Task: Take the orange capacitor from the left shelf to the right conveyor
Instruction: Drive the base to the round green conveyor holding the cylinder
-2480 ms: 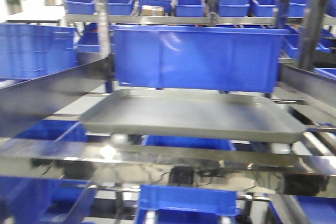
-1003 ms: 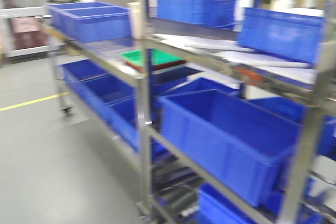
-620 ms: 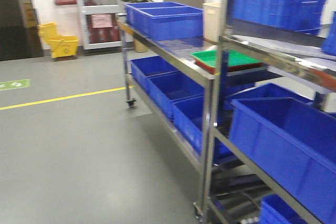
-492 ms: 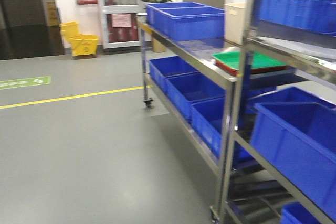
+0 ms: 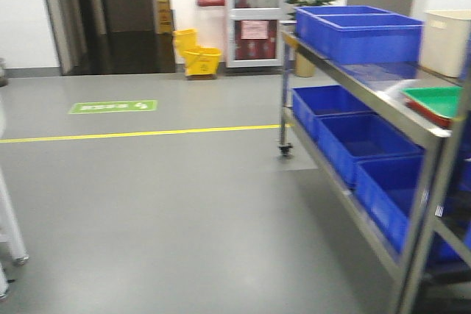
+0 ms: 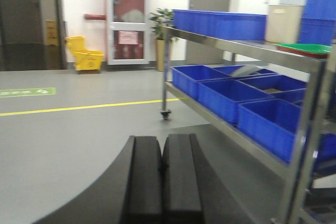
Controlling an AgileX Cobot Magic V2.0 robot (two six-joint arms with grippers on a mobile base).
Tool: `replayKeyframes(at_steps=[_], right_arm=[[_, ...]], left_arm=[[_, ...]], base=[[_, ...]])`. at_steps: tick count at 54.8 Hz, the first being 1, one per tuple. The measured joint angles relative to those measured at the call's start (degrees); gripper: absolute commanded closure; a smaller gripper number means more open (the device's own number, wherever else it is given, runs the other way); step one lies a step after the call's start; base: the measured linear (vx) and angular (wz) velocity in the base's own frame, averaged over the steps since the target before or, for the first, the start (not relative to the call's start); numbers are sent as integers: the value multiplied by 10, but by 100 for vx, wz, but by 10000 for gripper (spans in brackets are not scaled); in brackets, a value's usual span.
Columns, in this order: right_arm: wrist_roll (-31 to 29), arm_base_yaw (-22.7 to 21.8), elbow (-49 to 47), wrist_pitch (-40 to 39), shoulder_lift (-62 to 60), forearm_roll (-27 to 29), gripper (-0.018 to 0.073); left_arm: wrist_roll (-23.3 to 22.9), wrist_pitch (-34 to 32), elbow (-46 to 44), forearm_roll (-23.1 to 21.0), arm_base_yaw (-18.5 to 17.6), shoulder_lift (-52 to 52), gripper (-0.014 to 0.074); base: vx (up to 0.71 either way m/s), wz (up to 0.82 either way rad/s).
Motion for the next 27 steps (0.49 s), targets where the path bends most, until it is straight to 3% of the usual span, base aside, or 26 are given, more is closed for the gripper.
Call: replayKeyframes(at_steps=[27], right_arm=[[0, 0, 0, 1, 0, 0, 567]], left_arm=[[0, 0, 0, 0, 0, 0, 603]], base=[[20, 63]])
